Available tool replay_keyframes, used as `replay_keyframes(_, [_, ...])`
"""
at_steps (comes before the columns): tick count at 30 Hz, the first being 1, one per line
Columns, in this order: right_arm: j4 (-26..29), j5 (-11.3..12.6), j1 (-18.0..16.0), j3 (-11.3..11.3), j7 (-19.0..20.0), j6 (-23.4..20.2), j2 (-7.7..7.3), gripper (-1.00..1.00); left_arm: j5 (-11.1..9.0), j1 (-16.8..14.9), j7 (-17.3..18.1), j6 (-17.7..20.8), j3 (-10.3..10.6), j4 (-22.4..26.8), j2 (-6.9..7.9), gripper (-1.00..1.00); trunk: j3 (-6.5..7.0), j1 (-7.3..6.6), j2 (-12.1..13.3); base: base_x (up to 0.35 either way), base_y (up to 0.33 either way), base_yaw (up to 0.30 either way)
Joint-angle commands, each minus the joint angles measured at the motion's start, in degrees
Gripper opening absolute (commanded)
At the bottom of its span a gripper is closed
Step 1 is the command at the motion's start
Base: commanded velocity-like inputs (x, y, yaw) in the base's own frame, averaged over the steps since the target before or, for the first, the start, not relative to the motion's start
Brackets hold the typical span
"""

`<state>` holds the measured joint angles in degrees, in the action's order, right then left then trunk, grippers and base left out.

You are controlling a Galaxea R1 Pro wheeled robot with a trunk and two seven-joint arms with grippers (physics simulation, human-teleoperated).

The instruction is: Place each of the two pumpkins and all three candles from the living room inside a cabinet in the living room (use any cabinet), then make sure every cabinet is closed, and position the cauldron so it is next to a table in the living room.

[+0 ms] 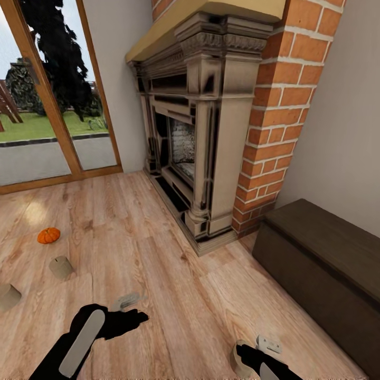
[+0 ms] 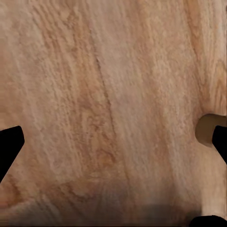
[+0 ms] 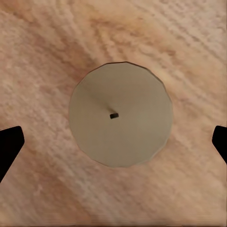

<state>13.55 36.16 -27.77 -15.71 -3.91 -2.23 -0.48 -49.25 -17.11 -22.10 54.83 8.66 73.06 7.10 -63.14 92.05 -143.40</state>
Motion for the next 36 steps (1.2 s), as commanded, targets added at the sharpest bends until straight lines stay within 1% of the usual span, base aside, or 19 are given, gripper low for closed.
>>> replay_keyframes(1, [0.2,0.4,0.0,-0.5,-0.4,-0.2,-0.05,1.0,-1.7,0.0,-0.6,0.1,-0.4,0.1,0.23,1.0,-0.28,0.01,0.0,0.0,0.0,0.0])
replay_keyframes(2, [0.2,0.4,0.0,-0.5,-0.4,-0.2,-0.05,1.0,-2.2,0.0,-0.6,0.1,-0.5,0.1,0.34,1.0,-0.5,0.04,-0.1,0.0,0.0,0.0])
replay_keyframes(4, [0.2,0.4,0.0,-0.5,-0.4,-0.2,-0.05,1.0,-4.4,0.0,-0.6,0.1,-0.8,0.1,0.85,1.0,-0.94,0.09,-0.1,0.0,0.0,0.0])
replay_keyframes(5, [0.2,0.4,0.0,-0.5,-0.4,-0.2,-0.05,1.0,-5.9,0.0,-0.6,0.1,-0.8,0.1,1.3,1.0,-1.17,0.11,-0.1,0.0,0.0,0.0])
replay_keyframes(6, [0.2,0.4,0.0,-0.5,-0.4,-0.2,-0.05,1.0,-6.8,0.0,-0.6,0.3,-0.9,0.1,1.68,1.0,-1.39,0.14,-0.1,0.0,0.0,0.0])
replay_keyframes(9, [0.2,0.4,0.0,-0.6,-0.4,-0.2,-0.05,1.0,-10.1,0.0,-0.6,1.7,-1.0,0.1,2.82,1.0,-2.05,0.22,-0.1,0.0,0.0,0.0])
replay_keyframes(10, [0.2,0.4,0.0,-0.6,-0.4,-0.2,-0.05,1.0,-10.6,0.0,-0.6,1.8,-1.0,0.1,2.94,1.0,-2.27,0.24,-0.2,0.0,0.0,0.0])
replay_keyframes(11, [0.2,0.4,0.0,-0.6,-0.4,-0.2,-0.05,1.0,-11.9,0.0,-0.6,2.0,-1.0,0.2,3.2,1.0,-2.49,0.27,-0.2,0.0,0.0,0.0])
replay_keyframes(13, [0.2,0.4,0.0,-0.6,-0.4,-0.2,-0.05,1.0,-12.6,0.0,-0.6,2.1,-1.0,0.2,3.36,1.0,-2.94,0.32,-0.2,0.0,0.0,0.0])
replay_keyframes(16, [0.1,0.4,0.0,-0.6,-0.4,-0.1,0.02,1.0,-13.2,0.0,-0.5,2.3,-1.0,0.2,3.69,1.0,-3.6,0.4,-0.2,0.0,0.0,0.0])
replay_keyframes(21, [0.0,0.4,0.0,-0.6,-0.4,-0.1,0.26,1.0,-13.3,0.0,0.7,2.3,-0.9,0.2,3.83,1.0,-4.71,0.53,-0.3,0.0,0.0,0.0])
replay_keyframes(25, [0.0,0.2,0.0,-0.6,-0.4,-0.1,0.4,1.0,-13.3,0.0,0.9,2.3,-0.9,0.2,3.82,1.0,-5.6,0.63,-0.4,0.0,0.0,0.0])
replay_keyframes(30, [0.0,-0.6,0.0,-0.6,-0.4,-0.1,0.5,1.0,-13.3,0.0,1.0,2.3,-0.9,0.2,3.8,1.0,-5.6,0.63,-0.4,0.0,0.0,0.0])
replay_keyframes(36, [-0.1,-0.8,0.0,-0.6,-0.4,-0.1,0.69,1.0,-13.3,0.0,1.1,2.3,-0.9,0.2,3.79,1.0,-5.6,0.63,-0.4,0.004,0.0,0.0])
